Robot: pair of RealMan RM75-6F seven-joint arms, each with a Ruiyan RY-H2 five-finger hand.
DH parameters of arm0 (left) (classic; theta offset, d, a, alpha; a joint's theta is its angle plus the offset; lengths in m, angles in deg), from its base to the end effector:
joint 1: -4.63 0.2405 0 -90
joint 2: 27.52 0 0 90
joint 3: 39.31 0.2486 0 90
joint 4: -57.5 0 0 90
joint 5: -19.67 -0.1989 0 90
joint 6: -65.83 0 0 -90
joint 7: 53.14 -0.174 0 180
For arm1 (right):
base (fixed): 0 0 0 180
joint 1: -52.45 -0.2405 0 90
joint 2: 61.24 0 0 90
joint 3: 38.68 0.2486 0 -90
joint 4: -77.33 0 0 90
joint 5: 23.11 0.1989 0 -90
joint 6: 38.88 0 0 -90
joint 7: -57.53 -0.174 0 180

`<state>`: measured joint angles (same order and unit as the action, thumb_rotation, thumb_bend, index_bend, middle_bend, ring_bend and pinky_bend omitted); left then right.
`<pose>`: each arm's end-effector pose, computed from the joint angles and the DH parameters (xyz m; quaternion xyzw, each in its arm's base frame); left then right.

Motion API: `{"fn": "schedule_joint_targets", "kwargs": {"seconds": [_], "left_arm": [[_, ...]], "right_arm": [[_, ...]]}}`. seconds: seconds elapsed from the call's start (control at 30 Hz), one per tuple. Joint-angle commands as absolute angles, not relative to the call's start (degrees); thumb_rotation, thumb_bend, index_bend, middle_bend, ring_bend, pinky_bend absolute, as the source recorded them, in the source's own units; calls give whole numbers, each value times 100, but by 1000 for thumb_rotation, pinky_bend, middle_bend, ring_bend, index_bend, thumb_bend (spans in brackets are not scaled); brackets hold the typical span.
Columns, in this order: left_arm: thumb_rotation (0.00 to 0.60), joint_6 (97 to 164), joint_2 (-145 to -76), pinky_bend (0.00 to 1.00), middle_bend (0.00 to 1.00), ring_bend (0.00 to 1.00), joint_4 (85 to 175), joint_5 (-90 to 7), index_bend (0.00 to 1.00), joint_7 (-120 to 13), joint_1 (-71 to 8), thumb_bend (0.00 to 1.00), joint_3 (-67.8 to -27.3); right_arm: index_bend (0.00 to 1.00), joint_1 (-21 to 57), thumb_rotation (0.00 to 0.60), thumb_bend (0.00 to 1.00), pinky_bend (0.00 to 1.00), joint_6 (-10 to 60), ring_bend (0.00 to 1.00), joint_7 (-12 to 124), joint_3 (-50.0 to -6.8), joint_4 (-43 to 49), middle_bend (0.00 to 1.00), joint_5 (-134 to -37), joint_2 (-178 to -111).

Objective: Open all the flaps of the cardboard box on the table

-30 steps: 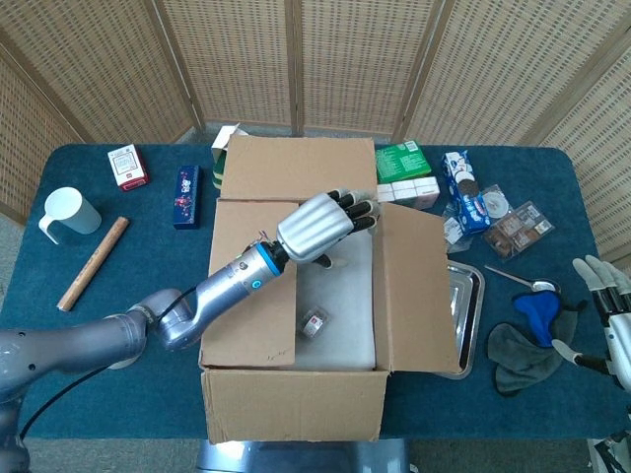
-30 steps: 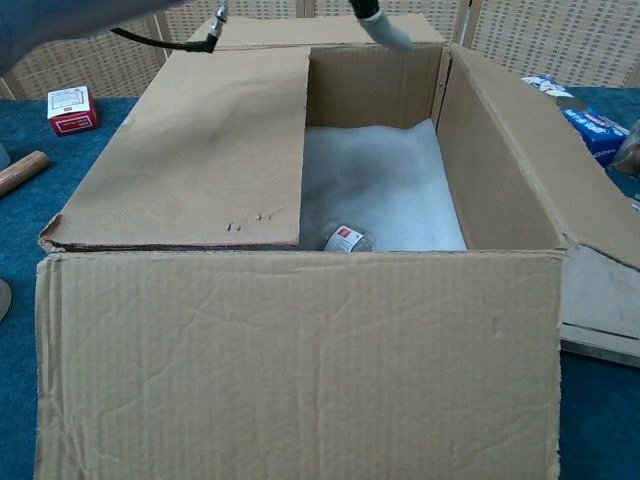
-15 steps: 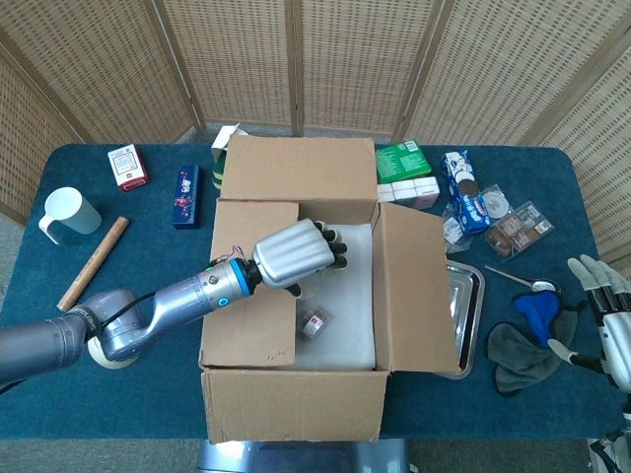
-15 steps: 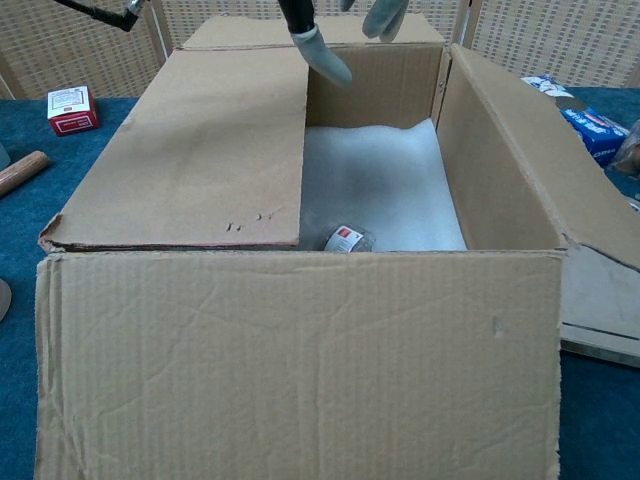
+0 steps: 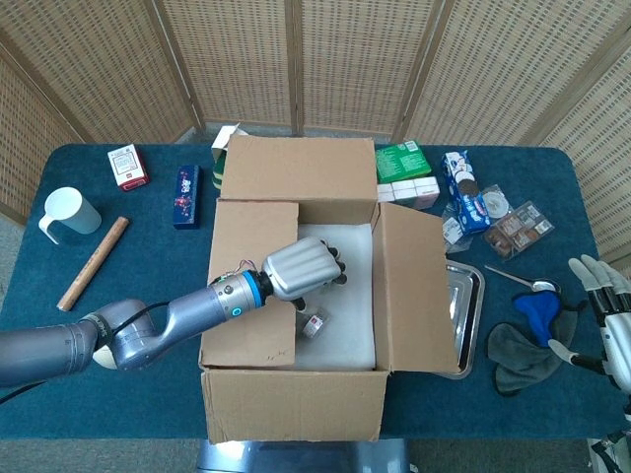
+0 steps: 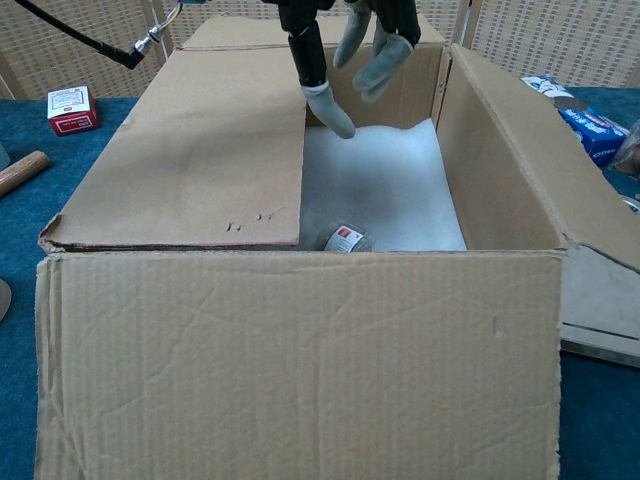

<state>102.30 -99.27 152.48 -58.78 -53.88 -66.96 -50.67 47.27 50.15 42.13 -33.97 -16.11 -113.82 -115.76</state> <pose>0.0548 0.3615 0.0186 -0.8848 -0.1809 -0.3845 0.1909 -0.2806 -0.2161 0.2247 0.5817 -0.3724 0.4709 0.5488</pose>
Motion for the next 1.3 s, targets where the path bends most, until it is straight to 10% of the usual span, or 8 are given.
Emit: {"fn": "schedule_joint_targets", "kwargs": {"seconds": [0.03, 1.3], "left_arm": [[600, 10048, -10079, 516, 568, 419, 15235, -5510, 668, -5721, -6837, 166, -5115], [600, 9576, -10349, 518, 687, 481, 15039, -3275, 776, -7338, -7827, 185, -4523]], "right_arm": [[0, 4728, 600, 0, 124, 5014, 0, 4205, -3401, -1600, 0, -11382, -11578], [0, 4731, 600, 0, 124, 5032, 0, 4045, -3403, -1566, 0, -11396, -11542]]}}
